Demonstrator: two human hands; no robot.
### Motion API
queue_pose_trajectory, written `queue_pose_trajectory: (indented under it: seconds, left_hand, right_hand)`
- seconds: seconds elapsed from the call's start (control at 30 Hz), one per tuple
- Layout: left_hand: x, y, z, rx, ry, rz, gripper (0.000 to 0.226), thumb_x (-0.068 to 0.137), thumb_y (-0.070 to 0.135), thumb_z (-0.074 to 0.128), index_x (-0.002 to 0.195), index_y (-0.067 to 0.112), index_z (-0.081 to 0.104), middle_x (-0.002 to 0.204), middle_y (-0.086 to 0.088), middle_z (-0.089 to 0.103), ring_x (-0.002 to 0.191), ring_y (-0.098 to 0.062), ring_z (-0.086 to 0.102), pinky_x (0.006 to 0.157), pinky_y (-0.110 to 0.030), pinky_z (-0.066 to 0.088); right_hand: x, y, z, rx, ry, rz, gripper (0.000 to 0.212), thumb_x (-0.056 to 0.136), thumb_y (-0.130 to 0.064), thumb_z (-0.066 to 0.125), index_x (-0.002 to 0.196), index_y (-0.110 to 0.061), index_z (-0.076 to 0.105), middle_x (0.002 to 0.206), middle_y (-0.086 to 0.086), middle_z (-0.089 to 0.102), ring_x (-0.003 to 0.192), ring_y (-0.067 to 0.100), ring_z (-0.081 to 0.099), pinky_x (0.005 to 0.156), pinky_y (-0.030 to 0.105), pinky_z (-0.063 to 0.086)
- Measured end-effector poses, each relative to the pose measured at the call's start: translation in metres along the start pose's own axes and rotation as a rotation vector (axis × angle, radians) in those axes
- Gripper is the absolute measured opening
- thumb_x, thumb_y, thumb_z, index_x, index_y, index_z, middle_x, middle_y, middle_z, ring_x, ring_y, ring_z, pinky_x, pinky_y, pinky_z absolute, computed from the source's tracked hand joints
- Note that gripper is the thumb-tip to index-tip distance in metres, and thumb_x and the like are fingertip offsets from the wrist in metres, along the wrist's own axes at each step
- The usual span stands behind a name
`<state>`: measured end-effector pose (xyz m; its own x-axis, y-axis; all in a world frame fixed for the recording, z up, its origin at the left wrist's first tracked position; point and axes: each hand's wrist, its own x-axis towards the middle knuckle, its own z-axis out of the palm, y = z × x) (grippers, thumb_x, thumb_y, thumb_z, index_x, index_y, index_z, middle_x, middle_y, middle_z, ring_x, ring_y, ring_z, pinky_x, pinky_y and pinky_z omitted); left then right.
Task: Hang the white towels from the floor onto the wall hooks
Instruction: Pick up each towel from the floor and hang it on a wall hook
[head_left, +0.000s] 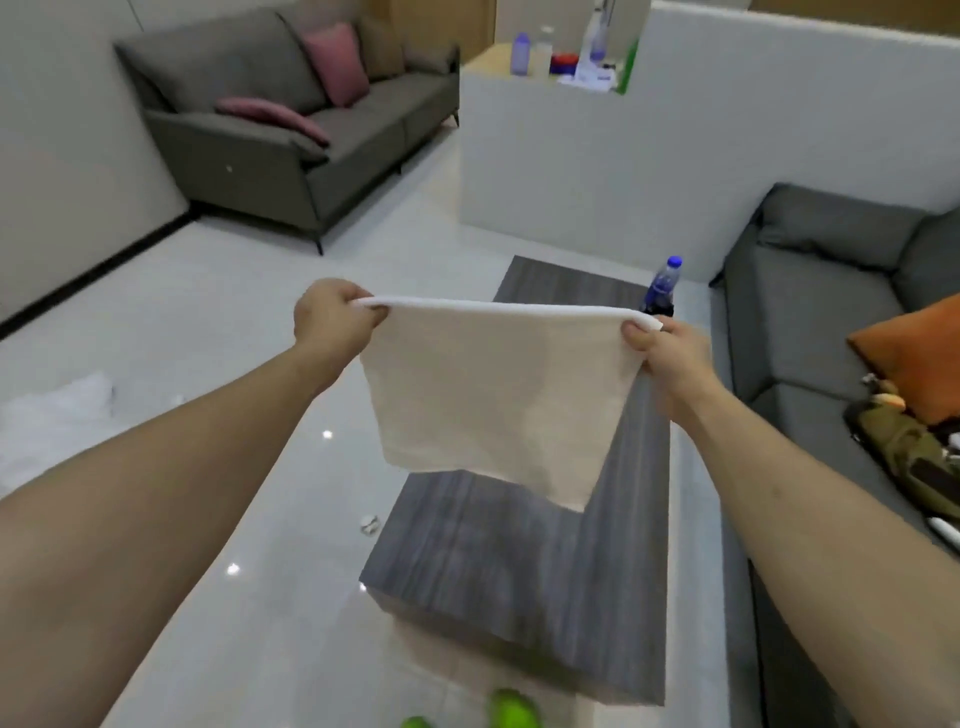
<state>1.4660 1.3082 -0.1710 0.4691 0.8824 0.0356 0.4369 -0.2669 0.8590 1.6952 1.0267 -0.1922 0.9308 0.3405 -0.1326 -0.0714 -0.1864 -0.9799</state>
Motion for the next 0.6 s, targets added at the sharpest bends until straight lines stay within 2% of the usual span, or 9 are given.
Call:
queue_pose_trajectory:
  seconds: [0.07, 0.13, 0.27, 0.33, 0.43, 0.53, 0.6]
  left_hand:
    - [0.003, 0.025, -0.017, -0.076, 0.044, 0.025, 0.006, 0.08, 0.028, 0.065, 0.075, 0.028, 0.068, 0.083, 0.008, 0.066, 0.078, -0.008, 0.06, 0.059, -0.022, 0.041]
    - [0.0, 0.047, -0.032, -0.145, 0.11, 0.055, 0.005, 0.082, 0.031, 0.064, 0.078, 0.029, 0.066, 0.088, 0.006, 0.066, 0.08, -0.012, 0.06, 0.061, -0.025, 0.043]
    - [-0.012, 0.077, -0.06, -0.179, 0.235, 0.097, 0.006, 0.082, 0.032, 0.064, 0.082, 0.027, 0.067, 0.091, 0.005, 0.066, 0.083, -0.014, 0.059, 0.064, -0.027, 0.044]
    - [-0.023, 0.081, -0.078, -0.197, 0.29, 0.088, 0.009, 0.083, 0.033, 0.064, 0.084, 0.026, 0.069, 0.09, 0.004, 0.067, 0.082, -0.015, 0.059, 0.067, -0.028, 0.046]
    - [-0.047, 0.076, -0.111, -0.235, 0.422, 0.032, 0.015, 0.082, 0.037, 0.063, 0.083, 0.024, 0.07, 0.088, 0.003, 0.067, 0.08, -0.018, 0.059, 0.067, -0.028, 0.048]
    - [-0.075, 0.06, -0.149, -0.272, 0.524, -0.078, 0.021, 0.085, 0.034, 0.066, 0.095, 0.017, 0.072, 0.099, -0.003, 0.068, 0.089, -0.023, 0.061, 0.083, -0.035, 0.051]
    - [-0.101, 0.043, -0.179, -0.282, 0.521, -0.167, 0.014, 0.088, 0.027, 0.067, 0.086, 0.014, 0.069, 0.093, -0.005, 0.067, 0.085, -0.025, 0.061, 0.08, -0.035, 0.051]
  right_hand:
    - [0.011, -0.034, 0.005, 0.106, -0.034, -0.032, 0.012, 0.083, -0.022, 0.072, 0.085, -0.012, 0.067, 0.089, 0.01, 0.065, 0.082, 0.025, 0.061, 0.077, 0.04, 0.051]
    - [0.02, -0.062, 0.013, 0.169, -0.043, -0.073, 0.011, 0.082, -0.026, 0.07, 0.08, -0.016, 0.067, 0.085, 0.006, 0.062, 0.079, 0.021, 0.059, 0.074, 0.039, 0.05]
    - [0.027, -0.106, 0.031, 0.21, -0.064, -0.178, 0.024, 0.092, -0.026, 0.063, 0.069, -0.019, 0.066, 0.062, -0.011, 0.058, 0.055, 0.004, 0.053, 0.057, 0.019, 0.044]
    - [0.027, -0.123, 0.044, 0.225, -0.125, -0.205, 0.028, 0.093, -0.026, 0.061, 0.067, -0.023, 0.069, 0.06, -0.013, 0.061, 0.055, 0.004, 0.056, 0.053, 0.017, 0.045]
    - [0.021, -0.144, 0.073, 0.216, -0.246, -0.235, 0.019, 0.091, -0.028, 0.06, 0.081, -0.018, 0.072, 0.076, -0.005, 0.065, 0.074, 0.015, 0.06, 0.065, 0.026, 0.049]
    - [0.0, -0.159, 0.114, 0.195, -0.386, -0.263, 0.033, 0.092, -0.032, 0.059, 0.1, 0.0, 0.066, 0.079, 0.001, 0.061, 0.075, 0.017, 0.056, 0.066, 0.029, 0.046]
    - [-0.026, -0.17, 0.143, 0.175, -0.492, -0.302, 0.038, 0.092, -0.033, 0.06, 0.1, 0.004, 0.062, 0.08, 0.004, 0.058, 0.075, 0.018, 0.053, 0.067, 0.029, 0.044]
